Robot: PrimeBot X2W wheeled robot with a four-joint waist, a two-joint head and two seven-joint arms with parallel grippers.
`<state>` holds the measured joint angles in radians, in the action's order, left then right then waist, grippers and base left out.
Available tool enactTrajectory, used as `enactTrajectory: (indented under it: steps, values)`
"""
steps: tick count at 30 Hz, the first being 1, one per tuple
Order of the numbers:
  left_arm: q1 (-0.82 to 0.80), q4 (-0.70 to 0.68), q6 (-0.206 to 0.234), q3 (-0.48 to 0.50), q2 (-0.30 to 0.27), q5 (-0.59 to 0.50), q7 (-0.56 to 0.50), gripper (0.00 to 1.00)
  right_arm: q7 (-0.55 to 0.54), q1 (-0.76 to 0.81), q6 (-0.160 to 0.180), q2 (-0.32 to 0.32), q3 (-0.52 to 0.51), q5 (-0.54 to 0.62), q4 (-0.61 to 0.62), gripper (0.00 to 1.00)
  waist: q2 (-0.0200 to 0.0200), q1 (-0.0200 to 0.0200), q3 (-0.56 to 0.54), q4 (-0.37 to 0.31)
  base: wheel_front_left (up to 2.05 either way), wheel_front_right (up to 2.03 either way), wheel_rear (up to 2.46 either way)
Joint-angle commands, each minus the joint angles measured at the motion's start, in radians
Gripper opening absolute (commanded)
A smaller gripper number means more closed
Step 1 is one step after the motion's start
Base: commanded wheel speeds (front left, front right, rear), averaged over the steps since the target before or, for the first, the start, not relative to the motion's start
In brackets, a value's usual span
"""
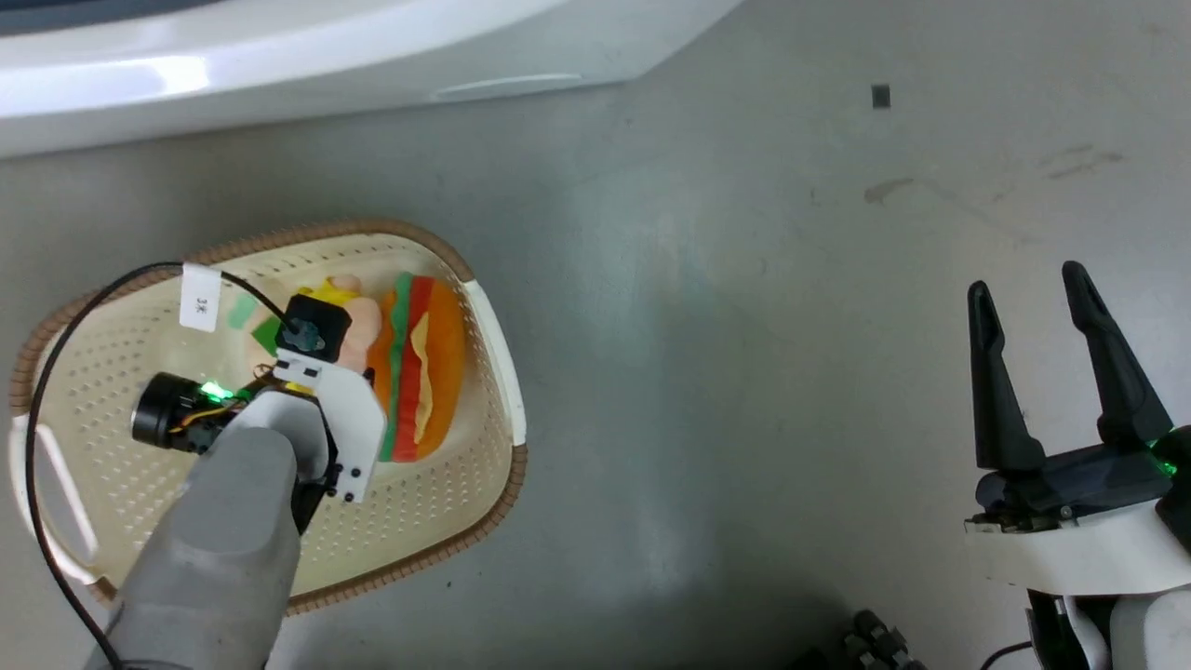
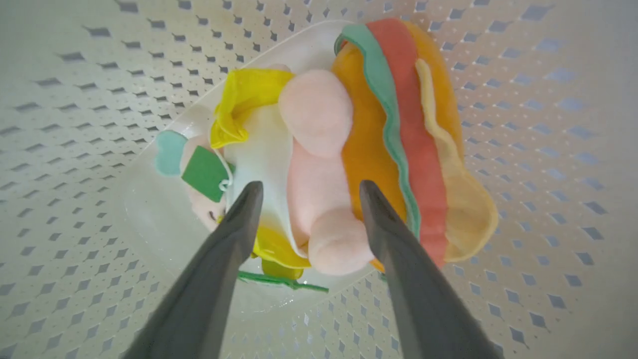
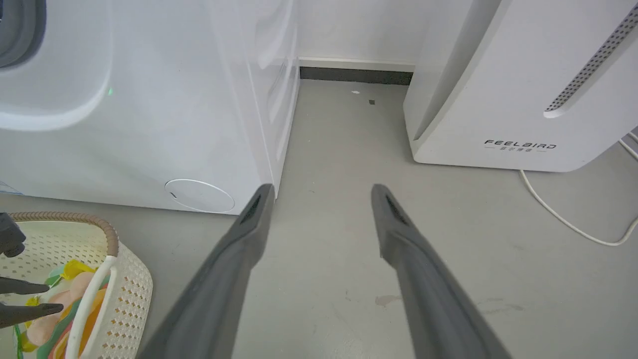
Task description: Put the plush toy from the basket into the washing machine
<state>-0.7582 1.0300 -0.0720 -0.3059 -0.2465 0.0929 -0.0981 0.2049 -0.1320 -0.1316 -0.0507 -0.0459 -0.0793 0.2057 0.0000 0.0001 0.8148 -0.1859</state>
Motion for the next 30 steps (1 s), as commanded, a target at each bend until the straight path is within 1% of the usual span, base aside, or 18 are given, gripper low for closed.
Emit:
enactTrajectory:
  steps: [1,9,15,16,17,18,23,30]
  values:
    - [-0.035,0.033,0.005,-0.014,-0.016,0.004,-0.004,1.0,0.011,-0.021,0.001,0.0,0.006,-0.005,0.013,1.0,0.0,-0.0001,0.032,-0.016,0.0,0.0,0.0]
    - [-0.096,0.116,0.016,-0.049,-0.05,0.015,0.011,1.0,0.028,-0.027,0.001,0.0,0.011,-0.012,0.035,1.0,0.0,-0.0001,0.103,-0.044,0.0,0.0,0.0]
    - [-0.145,0.179,0.006,-0.077,-0.058,0.028,0.015,1.0,0.041,-0.037,0.001,0.0,0.011,-0.015,0.054,1.0,0.0,-0.0001,0.162,-0.058,0.0,0.0,0.0]
    - [-0.153,0.189,0.003,-0.082,-0.059,0.03,0.013,0.94,0.043,-0.039,0.001,0.0,0.012,-0.015,0.057,1.0,0.0,-0.0001,0.171,-0.06,0.0,0.0,0.0]
    - [-0.16,0.199,-0.001,-0.087,-0.059,0.033,0.012,0.33,0.045,-0.041,0.001,0.0,0.014,-0.016,0.06,1.0,0.0,-0.0001,0.18,-0.061,0.0,0.0,0.0]
    - [-0.167,0.209,-0.004,-0.091,-0.059,0.036,0.011,0.0,0.047,-0.043,0.001,0.0,0.015,-0.016,0.062,1.0,0.0,-0.0001,0.188,-0.063,0.0,0.0,0.0]
    - [-0.196,0.26,-0.012,-0.113,-0.066,0.05,0.013,0.0,0.057,-0.052,0.001,0.001,0.017,-0.019,0.068,1.0,0.0,-0.0001,0.219,-0.072,0.0,0.0,0.0]
    - [-0.171,0.26,-0.01,-0.117,-0.054,0.067,0.027,0.0,0.057,-0.059,0.001,0.001,0.012,-0.012,0.055,1.0,0.0,-0.0001,0.163,-0.064,0.0,0.0,0.0]
